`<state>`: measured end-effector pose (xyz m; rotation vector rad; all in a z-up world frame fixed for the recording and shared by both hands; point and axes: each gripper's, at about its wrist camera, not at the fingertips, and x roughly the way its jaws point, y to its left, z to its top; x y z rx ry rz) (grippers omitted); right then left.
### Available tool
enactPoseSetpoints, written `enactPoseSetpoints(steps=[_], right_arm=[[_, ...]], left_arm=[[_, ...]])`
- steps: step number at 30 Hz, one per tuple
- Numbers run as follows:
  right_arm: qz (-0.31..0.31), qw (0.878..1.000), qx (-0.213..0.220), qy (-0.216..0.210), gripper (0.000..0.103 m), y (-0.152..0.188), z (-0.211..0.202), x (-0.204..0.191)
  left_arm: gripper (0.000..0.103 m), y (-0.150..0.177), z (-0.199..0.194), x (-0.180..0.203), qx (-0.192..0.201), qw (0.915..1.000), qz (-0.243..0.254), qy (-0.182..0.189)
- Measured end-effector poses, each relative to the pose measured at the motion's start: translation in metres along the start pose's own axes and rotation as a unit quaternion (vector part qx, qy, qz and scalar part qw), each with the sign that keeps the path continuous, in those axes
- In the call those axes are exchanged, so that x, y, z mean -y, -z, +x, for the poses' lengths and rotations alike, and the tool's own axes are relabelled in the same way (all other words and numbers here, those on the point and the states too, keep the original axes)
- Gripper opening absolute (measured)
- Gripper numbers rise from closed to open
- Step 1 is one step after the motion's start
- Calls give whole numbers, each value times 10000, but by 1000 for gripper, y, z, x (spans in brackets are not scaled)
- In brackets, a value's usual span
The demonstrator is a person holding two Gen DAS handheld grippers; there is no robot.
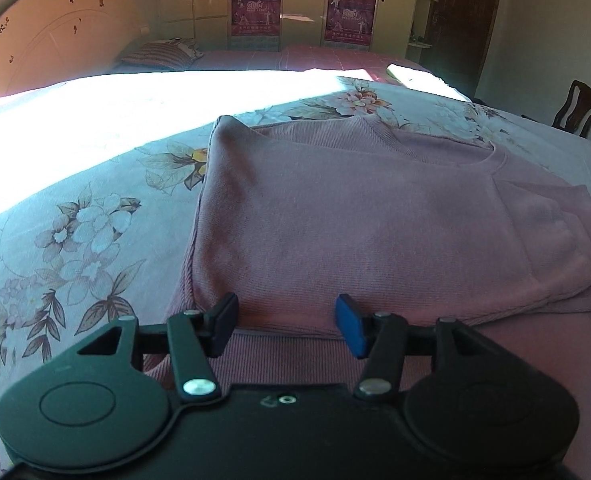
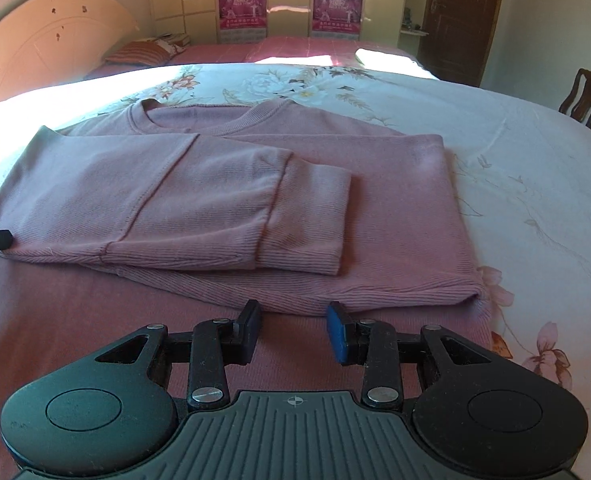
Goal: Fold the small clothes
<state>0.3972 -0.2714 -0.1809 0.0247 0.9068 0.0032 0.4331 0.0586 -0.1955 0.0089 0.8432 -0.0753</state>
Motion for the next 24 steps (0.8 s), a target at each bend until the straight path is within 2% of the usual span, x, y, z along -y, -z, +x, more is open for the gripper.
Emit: enactPoseSetpoints(steps=[6, 13, 16, 18, 20, 24], right_arm=[[92, 9987, 166, -464, 35, 2, -28, -15], [-423, 9922, 118, -1167, 35, 16, -39, -78], [-690, 9895, -11, -1271, 35, 28, -35, -93], [-828, 9890, -114, -1219, 35, 36, -31, -93], [-856, 9891, -78, -1199, 35, 45, -33, -82], [-749, 9911, -67, -1095, 35, 54, -37, -50]], left_arm=[[54, 7, -31, 14, 82, 9995, -16, 303], [59, 37, -50, 51, -47, 9973, 239, 689], [59, 53, -46, 59, -192, 9973, 340, 617], [60, 65, -47, 56, -142, 9980, 410, 467], [66, 73, -51, 47, -95, 9985, 405, 349], [68, 85, -60, 25, -52, 9997, 218, 131]])
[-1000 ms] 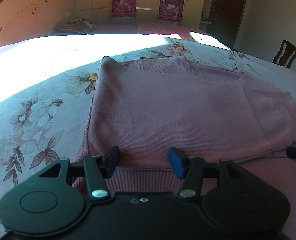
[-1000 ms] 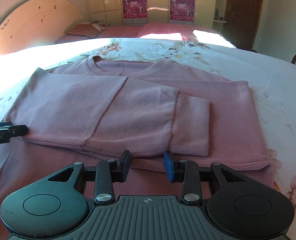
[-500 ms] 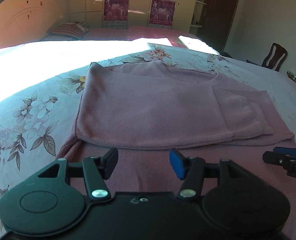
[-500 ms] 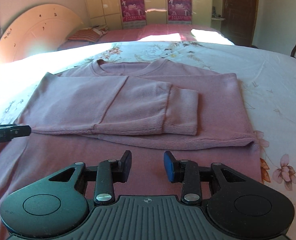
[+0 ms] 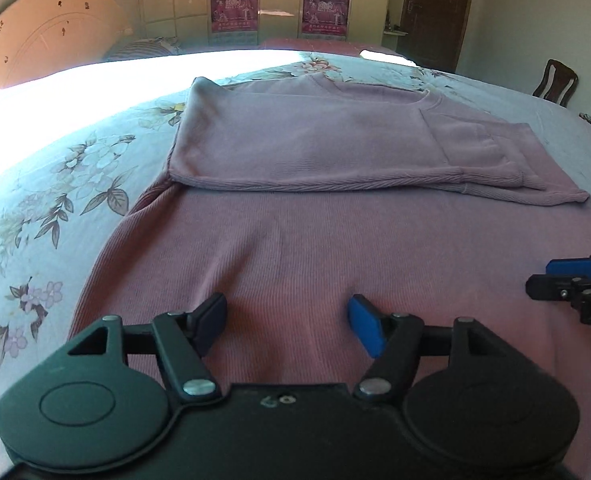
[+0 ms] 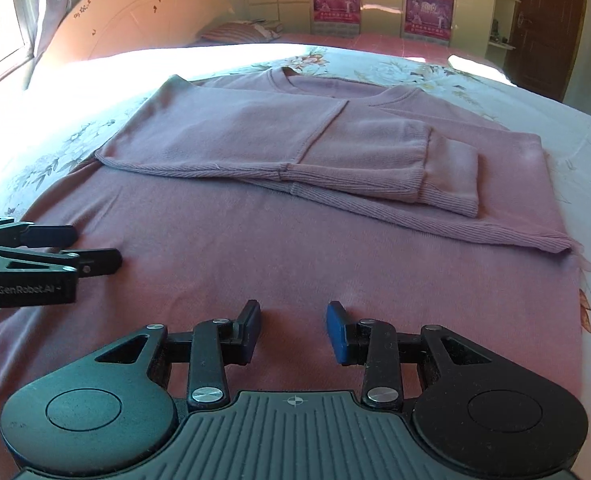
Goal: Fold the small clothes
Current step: 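Move both grippers open toward the ribbed hem of the sweatshirt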
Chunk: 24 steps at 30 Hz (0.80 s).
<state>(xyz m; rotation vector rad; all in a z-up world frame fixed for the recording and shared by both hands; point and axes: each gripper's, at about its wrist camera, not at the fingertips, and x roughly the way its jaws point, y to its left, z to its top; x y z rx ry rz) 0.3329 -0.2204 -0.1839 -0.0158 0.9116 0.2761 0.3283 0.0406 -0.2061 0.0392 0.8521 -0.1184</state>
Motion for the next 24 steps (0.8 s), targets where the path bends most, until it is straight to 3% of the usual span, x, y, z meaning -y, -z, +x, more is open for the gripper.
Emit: enactPoseSetpoints(steps=[6, 11, 13, 17, 21, 24], right_arm=[[170, 9992, 78, 342, 35, 21, -24, 41], [289, 9979, 141, 555, 35, 34, -41, 52], [407, 9968, 113, 678, 36, 36, -49, 48], [791, 9959, 276, 353, 36, 42, -67, 28], [522, 9981, 288, 146, 36, 44, -70, -25], [367, 9989, 268, 81, 36, 45, -66, -59]], left_arm=[[70, 8, -11, -17, 2, 9992, -192, -349], [74, 19, -24, -25, -73, 9985, -258, -478], [71, 22, -37, -28, -37, 9987, -407, -315], [73, 29, -57, -15, 120, 9996, -165, 197], [73, 37, -59, -1, 66, 9982, 20, 588], [73, 45, -55, 7, -34, 9975, 236, 666]])
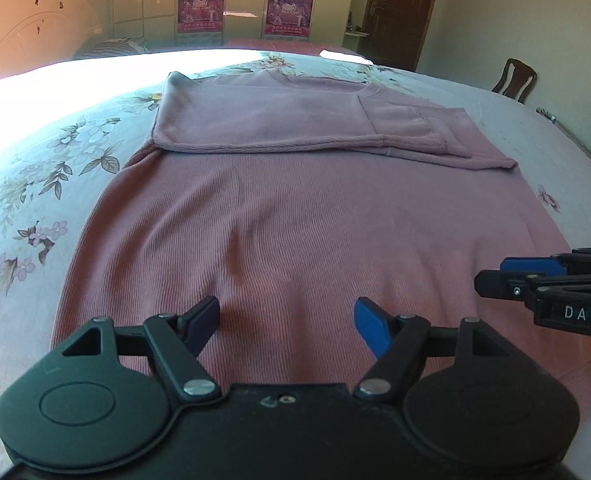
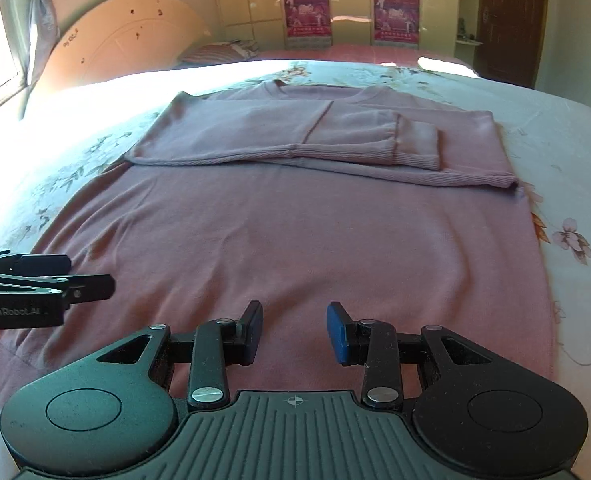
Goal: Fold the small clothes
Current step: 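Move both grippers open toward the ribbed hem of the sweatshirt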
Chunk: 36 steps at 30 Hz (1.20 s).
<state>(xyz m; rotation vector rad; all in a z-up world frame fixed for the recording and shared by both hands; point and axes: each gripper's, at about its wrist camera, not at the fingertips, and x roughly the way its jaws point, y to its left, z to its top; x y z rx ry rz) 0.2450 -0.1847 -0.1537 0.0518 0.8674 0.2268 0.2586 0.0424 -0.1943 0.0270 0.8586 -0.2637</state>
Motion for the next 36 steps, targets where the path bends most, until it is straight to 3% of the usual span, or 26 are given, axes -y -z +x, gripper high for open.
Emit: enactPoseSetpoints(steps=[4, 13, 17, 24, 30, 31, 32, 34, 36], right_arm=[[27, 9995, -261, 170, 36, 13, 10, -15], [323, 9940, -256, 1015, 36, 50, -23, 29], [362, 9925, -240, 1144, 36, 55, -35, 27], [155, 9978, -28, 636, 36, 53, -49, -17], [-1, 9982, -195, 575, 36, 63, -40, -36], [27, 9980, -199, 600, 38, 66, -39, -34], [60, 9977, -185, 645, 52, 68, -40, -32], [83, 9968, -189, 773, 65, 72, -43, -26], [135, 9964, -190, 814, 65, 75, -47, -20]], left_arm=[[74, 14, 1, -5, -65, 9997, 221, -36], [75, 39, -23, -34, -28, 9996, 291, -60], [75, 41, -31, -35, -64, 9997, 210, -90], [77, 43, -47, -15, -51, 9997, 82, 204], [79, 58, -43, -3, -150, 9996, 217, 79], [80, 60, -44, -3, -125, 9996, 235, 59], [80, 61, -45, -3, -114, 9996, 238, 48], [80, 62, -47, -4, -115, 9997, 212, 39], [80, 62, -48, -5, -118, 9997, 191, 30]])
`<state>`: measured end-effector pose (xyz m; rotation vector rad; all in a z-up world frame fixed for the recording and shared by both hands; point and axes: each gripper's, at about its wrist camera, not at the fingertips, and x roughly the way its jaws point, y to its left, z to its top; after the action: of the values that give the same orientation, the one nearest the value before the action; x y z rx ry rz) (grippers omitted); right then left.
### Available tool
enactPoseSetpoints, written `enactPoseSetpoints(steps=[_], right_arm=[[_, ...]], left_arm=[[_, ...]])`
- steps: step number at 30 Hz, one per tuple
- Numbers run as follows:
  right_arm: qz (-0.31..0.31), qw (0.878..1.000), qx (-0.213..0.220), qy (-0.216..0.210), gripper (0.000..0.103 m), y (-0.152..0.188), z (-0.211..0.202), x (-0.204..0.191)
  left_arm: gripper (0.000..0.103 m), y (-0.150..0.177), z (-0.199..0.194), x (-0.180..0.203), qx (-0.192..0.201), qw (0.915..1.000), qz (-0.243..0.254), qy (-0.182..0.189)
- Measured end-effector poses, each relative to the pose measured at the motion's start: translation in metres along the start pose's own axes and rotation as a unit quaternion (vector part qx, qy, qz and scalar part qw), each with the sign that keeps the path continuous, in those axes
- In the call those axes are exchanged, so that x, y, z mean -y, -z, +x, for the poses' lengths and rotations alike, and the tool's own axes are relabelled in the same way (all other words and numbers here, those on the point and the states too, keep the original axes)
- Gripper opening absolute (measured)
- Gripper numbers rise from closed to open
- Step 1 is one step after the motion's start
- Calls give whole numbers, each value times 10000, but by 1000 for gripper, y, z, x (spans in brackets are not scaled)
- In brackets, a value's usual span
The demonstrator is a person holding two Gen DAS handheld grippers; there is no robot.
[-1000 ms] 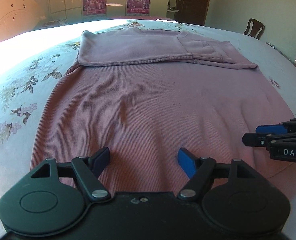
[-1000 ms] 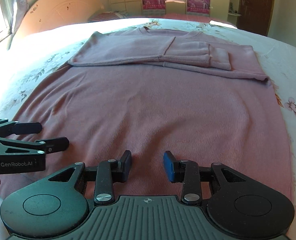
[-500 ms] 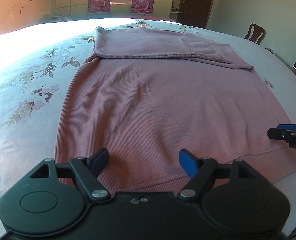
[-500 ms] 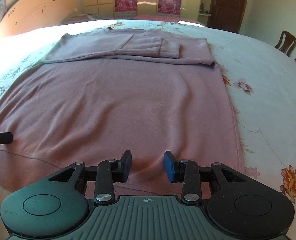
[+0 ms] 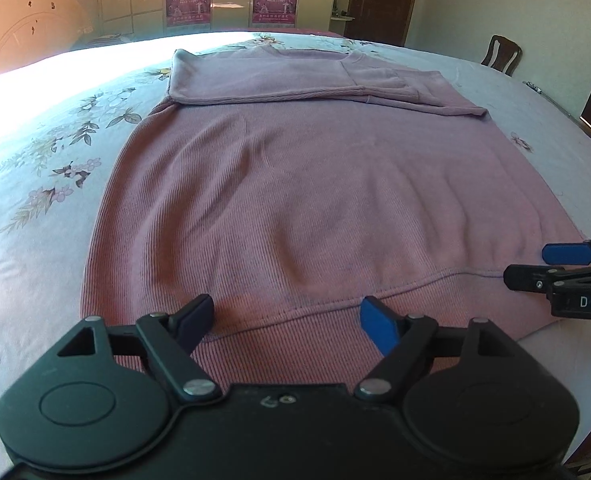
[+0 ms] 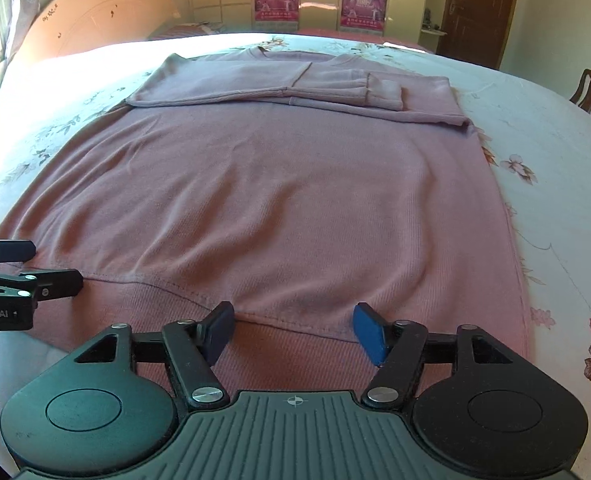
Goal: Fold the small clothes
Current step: 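Move both grippers open toward the ribbed hem of the sweatshirt, then grasp the ribbed hem with the left gripper while right gripper grasps the hem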
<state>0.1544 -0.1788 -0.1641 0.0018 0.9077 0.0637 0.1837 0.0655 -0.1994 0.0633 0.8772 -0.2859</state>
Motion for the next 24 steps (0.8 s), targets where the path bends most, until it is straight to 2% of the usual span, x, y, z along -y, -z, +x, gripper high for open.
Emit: enactPoseSetpoints(steps=[10, 13, 16, 20, 24], right_arm=[[435, 9985, -38, 343, 65, 15, -14, 35], [611, 9971, -10, 457, 65, 19, -21, 46], [744, 9954, 62, 603, 65, 23, -29, 58], [901, 9928, 73, 784, 65, 27, -36, 74], [1047, 9895, 72, 996, 65, 31, -41, 90]], left_arm=[[80, 4, -11, -12, 17, 9999, -90, -50], [82, 7, -21, -22, 101, 9996, -204, -163], [86, 11, -31, -38, 223, 9984, -386, -339], [85, 18, -37, -64, 146, 9960, -685, -551], [78, 25, -34, -91, -57, 9914, -1256, -367]])
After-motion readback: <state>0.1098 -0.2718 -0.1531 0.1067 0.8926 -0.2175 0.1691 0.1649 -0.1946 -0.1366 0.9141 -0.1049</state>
